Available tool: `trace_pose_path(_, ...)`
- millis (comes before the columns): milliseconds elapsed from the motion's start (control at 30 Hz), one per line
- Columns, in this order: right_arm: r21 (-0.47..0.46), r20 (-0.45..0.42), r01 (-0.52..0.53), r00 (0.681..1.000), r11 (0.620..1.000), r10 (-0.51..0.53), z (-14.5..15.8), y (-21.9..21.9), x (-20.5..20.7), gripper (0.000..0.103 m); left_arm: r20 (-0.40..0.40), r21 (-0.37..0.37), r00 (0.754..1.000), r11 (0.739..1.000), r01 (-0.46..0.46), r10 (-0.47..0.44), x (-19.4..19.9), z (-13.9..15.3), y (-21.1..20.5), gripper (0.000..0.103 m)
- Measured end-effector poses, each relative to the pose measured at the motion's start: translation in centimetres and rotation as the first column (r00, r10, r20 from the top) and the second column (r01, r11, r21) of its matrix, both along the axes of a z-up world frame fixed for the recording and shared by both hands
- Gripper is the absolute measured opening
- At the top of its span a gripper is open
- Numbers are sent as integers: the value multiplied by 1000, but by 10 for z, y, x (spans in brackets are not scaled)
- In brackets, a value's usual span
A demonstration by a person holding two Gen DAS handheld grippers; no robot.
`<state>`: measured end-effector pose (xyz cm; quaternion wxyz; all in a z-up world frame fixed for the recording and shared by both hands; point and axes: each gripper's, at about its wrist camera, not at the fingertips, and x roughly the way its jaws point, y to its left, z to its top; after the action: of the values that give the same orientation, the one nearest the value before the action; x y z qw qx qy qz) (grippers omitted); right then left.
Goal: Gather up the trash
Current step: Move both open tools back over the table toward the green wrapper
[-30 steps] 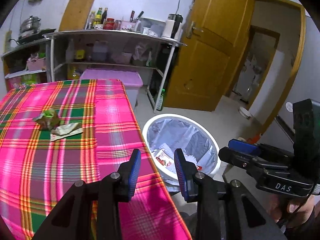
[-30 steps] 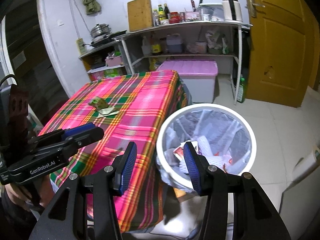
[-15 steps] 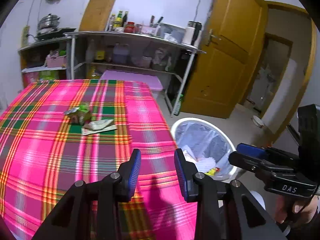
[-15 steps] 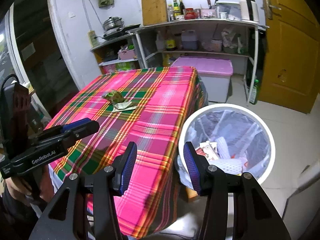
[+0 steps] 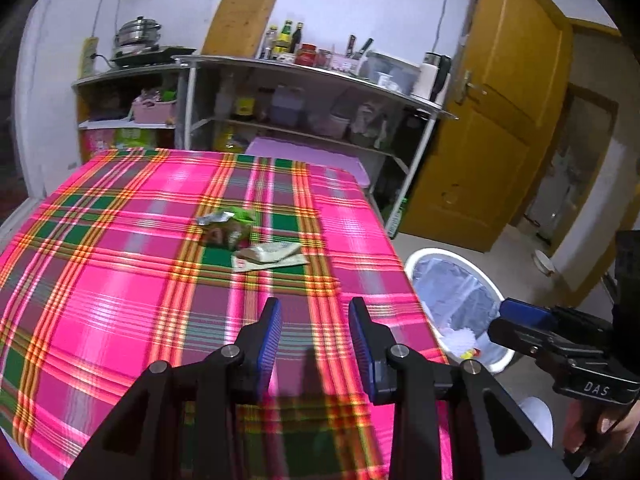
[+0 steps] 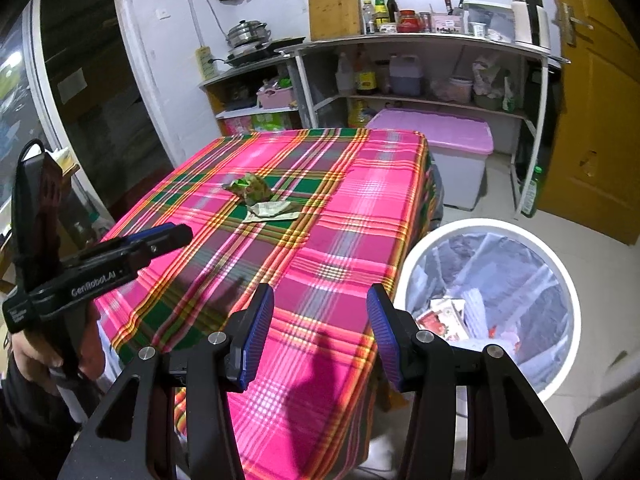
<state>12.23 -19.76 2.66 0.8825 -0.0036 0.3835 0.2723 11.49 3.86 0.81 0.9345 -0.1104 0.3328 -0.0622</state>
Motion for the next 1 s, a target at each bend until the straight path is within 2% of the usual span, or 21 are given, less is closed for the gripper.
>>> trace_pose_path(100,-4,-7,-16,1000,1000,16,-3,8,5,51,-5,7,1000,1000,-29,29,6,-1,12,37)
trace_pose_path(200,-5,-10,-32,999,999,32,-5,14,10,53,-4,11,999,999,-53,53,13,-1,21,50)
trace_pose_path(400,-10,-20,-50,999,999,50,-9,26,22,53,-12,24,996,996,-83,83,34,-5,38,53)
trace_pose_path(533,-16,-28,-61,998,998,60,-13,33,31,53,-3,22,996,996,-90,90,52,-7,45,64)
trace_pose_path(700,-19,-41,-68,997,998,67,-19,40,45,53,6,52,996,994,-92,92,77,-8,48,65)
trace_pose_path(1000,-24,-61,-72,996,997,70,-29,50,64,53,-32,123,997,990,-68,72,124,-24,48,70)
